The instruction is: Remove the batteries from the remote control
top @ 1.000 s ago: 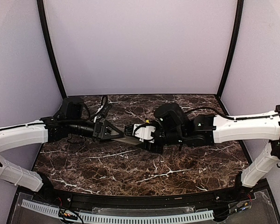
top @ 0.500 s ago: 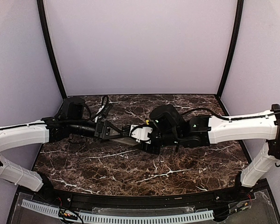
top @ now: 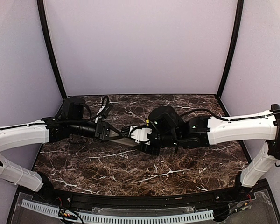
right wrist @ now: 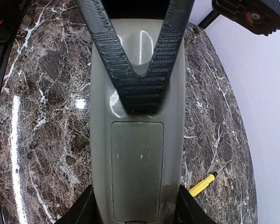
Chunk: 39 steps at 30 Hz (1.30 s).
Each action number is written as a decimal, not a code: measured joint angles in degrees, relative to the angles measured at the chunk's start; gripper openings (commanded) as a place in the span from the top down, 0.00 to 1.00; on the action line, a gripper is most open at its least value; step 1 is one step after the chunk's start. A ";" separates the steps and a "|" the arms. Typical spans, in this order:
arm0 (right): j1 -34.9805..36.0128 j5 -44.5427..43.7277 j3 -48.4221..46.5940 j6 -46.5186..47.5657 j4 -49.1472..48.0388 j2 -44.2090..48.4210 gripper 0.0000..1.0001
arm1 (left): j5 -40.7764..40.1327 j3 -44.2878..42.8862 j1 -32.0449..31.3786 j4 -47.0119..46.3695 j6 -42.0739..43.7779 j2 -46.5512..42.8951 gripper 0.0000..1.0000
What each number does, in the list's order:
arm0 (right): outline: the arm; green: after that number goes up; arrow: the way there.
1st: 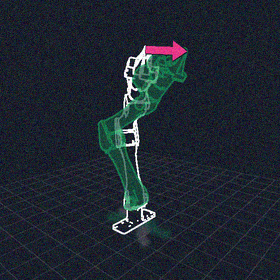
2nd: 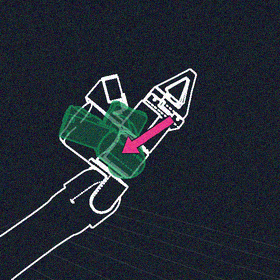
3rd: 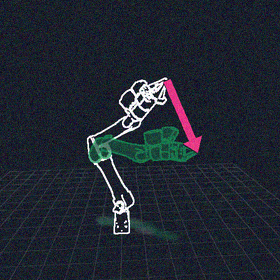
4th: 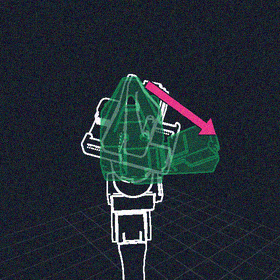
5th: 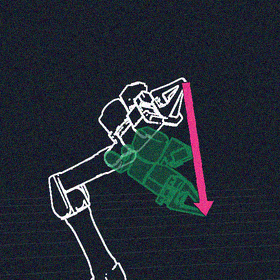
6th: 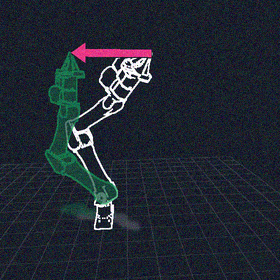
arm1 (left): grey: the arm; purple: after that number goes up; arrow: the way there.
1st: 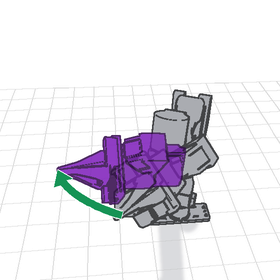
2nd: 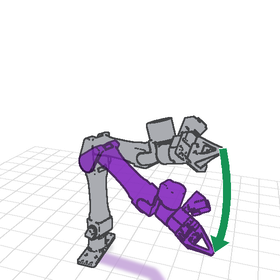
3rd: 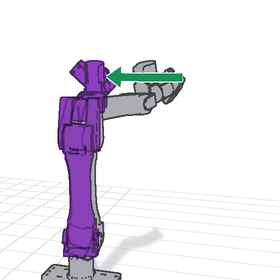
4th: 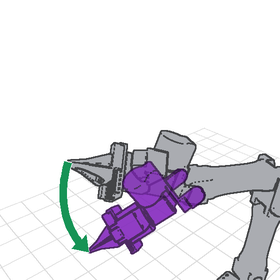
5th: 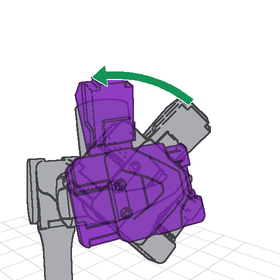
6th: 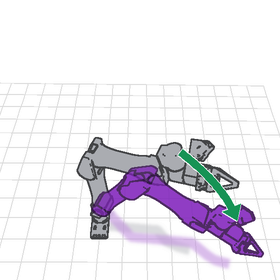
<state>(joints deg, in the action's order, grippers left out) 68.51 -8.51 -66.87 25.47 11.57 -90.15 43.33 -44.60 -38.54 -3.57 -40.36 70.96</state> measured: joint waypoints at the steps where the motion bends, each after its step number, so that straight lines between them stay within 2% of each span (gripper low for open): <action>1: 0.09 -0.15 0.00 -0.11 0.02 -0.07 0.99 | -0.04 0.00 0.02 0.17 -0.07 0.00 0.97; 2: 0.13 -0.20 0.00 -0.26 0.04 -0.13 0.94 | -0.09 0.00 0.00 0.28 -0.09 0.00 0.99; 3: 0.13 -0.28 0.00 -0.42 0.00 -0.24 0.85 | -0.15 0.00 0.00 0.42 -0.09 0.00 0.99; 5: 0.24 -0.52 -0.02 -0.81 -0.02 -0.39 0.59 | -0.22 0.00 0.00 0.57 -0.09 0.00 1.00; 7: 0.39 -0.98 -0.09 -1.40 0.07 -0.42 0.41 | -0.24 0.00 0.00 0.63 -0.13 0.00 1.00; 10: 0.57 -2.10 -0.09 -3.45 -0.28 -0.39 0.26 | -1.01 -0.04 -0.04 0.94 -0.22 -0.26 1.00; 12: 0.57 -2.91 -0.11 -5.81 -1.01 -0.22 0.22 | -2.05 -0.07 -0.04 1.60 -0.15 -0.68 1.00; 20: 0.57 -5.70 2.43 -13.09 -2.62 5.66 0.14 | -8.00 -3.82 -0.04 7.80 3.43 -2.47 1.00; 26: 0.55 -9.38 4.48 -19.02 -3.41 10.23 0.02 | -12.26 -5.20 -0.04 11.23 7.69 -4.48 1.00; 32: 0.15 -14.25 6.08 -25.59 -4.83 10.71 0.02 | -20.39 -4.83 -0.04 12.28 11.41 -8.41 1.00; 39: -3.61 -11.61 6.10 -33.70 -5.16 10.71 0.01 | -34.62 -2.60 -0.04 12.76 15.56 -14.95 1.00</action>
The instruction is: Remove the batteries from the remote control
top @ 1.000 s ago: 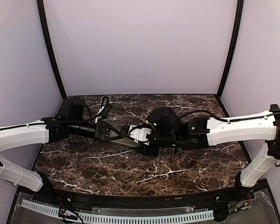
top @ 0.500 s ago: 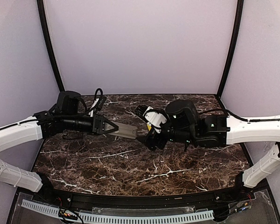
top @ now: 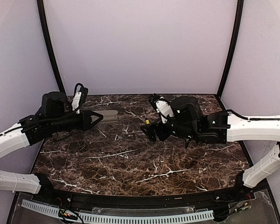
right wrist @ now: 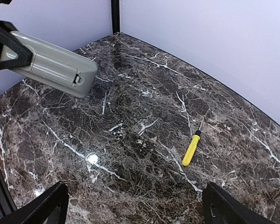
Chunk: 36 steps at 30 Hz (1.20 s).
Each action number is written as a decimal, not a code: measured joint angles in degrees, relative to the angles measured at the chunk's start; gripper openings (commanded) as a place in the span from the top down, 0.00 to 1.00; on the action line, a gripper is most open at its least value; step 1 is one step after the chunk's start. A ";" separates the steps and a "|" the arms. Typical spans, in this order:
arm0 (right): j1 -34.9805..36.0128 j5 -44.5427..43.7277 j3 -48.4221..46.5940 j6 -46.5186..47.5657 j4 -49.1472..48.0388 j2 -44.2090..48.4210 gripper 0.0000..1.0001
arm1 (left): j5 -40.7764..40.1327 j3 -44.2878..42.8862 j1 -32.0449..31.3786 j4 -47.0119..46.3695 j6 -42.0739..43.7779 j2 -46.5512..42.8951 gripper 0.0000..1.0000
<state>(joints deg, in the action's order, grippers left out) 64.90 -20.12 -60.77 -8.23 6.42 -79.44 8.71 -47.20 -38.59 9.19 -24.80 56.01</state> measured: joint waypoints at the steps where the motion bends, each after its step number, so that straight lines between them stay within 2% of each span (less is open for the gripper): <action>1: -0.50 0.37 -0.04 -1.18 0.07 0.00 0.01 | -3.26 0.00 0.00 0.59 0.52 -0.46 1.00; 5: -1.40 0.85 -0.17 -4.68 0.00 0.15 0.01 | -14.21 0.68 0.00 2.99 1.73 -2.75 1.00; 9: -1.60 1.27 -0.52 -6.67 -0.04 0.26 0.01 | -20.96 3.69 0.07 2.97 2.03 -6.05 1.00; 15: -1.81 1.27 -1.14 -7.56 -1.36 0.83 0.01 | -21.81 7.72 0.35 -0.28 2.60 -5.25 1.00; 18: -2.27 1.27 -1.29 -8.48 -2.23 1.60 0.01 | -18.91 8.04 1.88 -1.99 1.99 -3.61 1.00; 26: -4.26 4.37 -3.10 -13.62 -2.91 2.25 0.02 | -0.31 8.04 10.62 -12.04 -4.02 4.37 1.00; 31: -4.44 6.23 -4.96 -17.42 -2.89 2.25 0.01 | 5.86 8.04 11.23 -13.88 -5.90 8.24 1.00; 36: -4.44 6.95 -6.78 -20.59 -2.45 1.22 0.01 | 8.00 8.04 11.23 -14.97 -6.34 8.26 1.00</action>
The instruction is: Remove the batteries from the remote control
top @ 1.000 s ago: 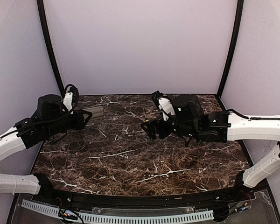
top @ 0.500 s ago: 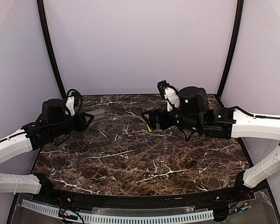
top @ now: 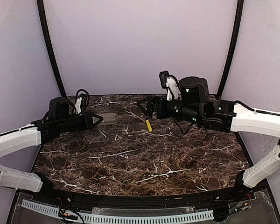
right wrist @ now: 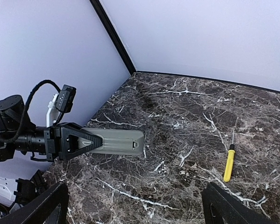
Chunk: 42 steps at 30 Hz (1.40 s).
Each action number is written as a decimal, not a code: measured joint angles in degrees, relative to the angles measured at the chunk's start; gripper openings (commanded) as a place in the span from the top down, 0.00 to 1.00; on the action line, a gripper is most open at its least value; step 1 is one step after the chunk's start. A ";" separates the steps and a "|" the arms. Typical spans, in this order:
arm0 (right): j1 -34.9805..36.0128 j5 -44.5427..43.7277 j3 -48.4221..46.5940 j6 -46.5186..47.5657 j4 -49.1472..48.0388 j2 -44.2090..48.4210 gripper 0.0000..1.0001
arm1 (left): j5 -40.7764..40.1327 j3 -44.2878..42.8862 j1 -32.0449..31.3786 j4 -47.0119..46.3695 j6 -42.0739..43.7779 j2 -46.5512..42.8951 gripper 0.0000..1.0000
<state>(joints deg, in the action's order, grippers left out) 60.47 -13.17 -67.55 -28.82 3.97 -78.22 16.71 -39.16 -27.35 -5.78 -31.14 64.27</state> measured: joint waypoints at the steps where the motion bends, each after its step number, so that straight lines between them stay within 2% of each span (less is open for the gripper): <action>1: 0.00 0.37 -0.44 -0.46 -0.09 -0.52 0.01 | 0.26 0.00 0.00 -0.17 -0.20 0.00 1.00; 9: 0.42 5.66 -4.04 -2.69 -4.83 -8.57 0.01 | 3.43 0.00 0.00 -2.51 -2.84 1.31 1.00; 18: 0.59 7.23 -6.84 -7.80 -7.85 -14.43 0.01 | 6.25 1.09 0.00 -7.21 -7.37 1.40 1.00; 24: 0.20 8.96 -7.06 -9.92 -7.50 -14.60 0.01 | 7.06 2.14 -0.33 -9.75 -10.49 1.42 1.00; 33: -0.42 10.23 -3.19 -12.37 -5.62 -13.09 0.01 | 4.17 2.16 -7.26 -10.99 -12.66 3.32 1.00; 42: -1.66 10.54 -0.90 -15.13 -2.38 -10.16 0.02 | 0.52 2.14 -10.56 -13.38 -14.97 6.64 1.00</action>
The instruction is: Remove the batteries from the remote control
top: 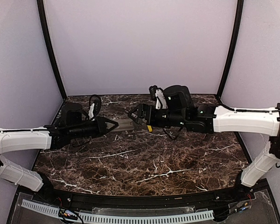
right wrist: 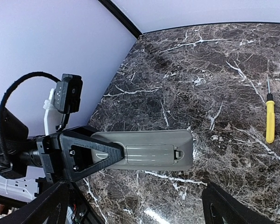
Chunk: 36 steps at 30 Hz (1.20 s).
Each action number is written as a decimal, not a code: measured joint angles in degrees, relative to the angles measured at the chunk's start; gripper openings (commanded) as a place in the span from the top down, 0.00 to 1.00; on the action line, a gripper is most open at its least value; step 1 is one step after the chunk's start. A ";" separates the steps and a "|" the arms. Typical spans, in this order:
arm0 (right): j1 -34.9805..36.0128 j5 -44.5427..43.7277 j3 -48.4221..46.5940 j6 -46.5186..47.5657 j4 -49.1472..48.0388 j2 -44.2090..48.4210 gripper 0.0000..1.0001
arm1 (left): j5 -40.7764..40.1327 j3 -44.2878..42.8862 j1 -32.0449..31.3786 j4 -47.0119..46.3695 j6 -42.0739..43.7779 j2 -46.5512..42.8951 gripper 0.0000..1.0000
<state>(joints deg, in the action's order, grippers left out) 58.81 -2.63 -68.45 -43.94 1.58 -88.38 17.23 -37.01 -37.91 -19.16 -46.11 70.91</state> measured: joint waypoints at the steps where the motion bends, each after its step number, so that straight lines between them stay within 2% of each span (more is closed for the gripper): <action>1: -0.07 0.02 0.13 -0.24 0.20 0.39 0.02 | -0.28 -0.02 -0.26 -0.31 -0.26 0.39 1.00; 18: -0.22 4.37 -1.03 -5.70 0.55 -2.91 0.09 | -0.72 -1.53 -2.47 -2.64 -1.55 2.05 1.00; 36: -0.24 5.35 -3.87 -5.64 0.04 -5.49 0.27 | 0.39 -2.32 -2.62 -3.10 -1.77 2.14 1.00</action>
<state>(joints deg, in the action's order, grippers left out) 58.57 2.72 -72.31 -49.58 1.63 -93.86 17.63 -39.33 -40.53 -22.26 -47.88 73.06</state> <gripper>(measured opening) 0.767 0.215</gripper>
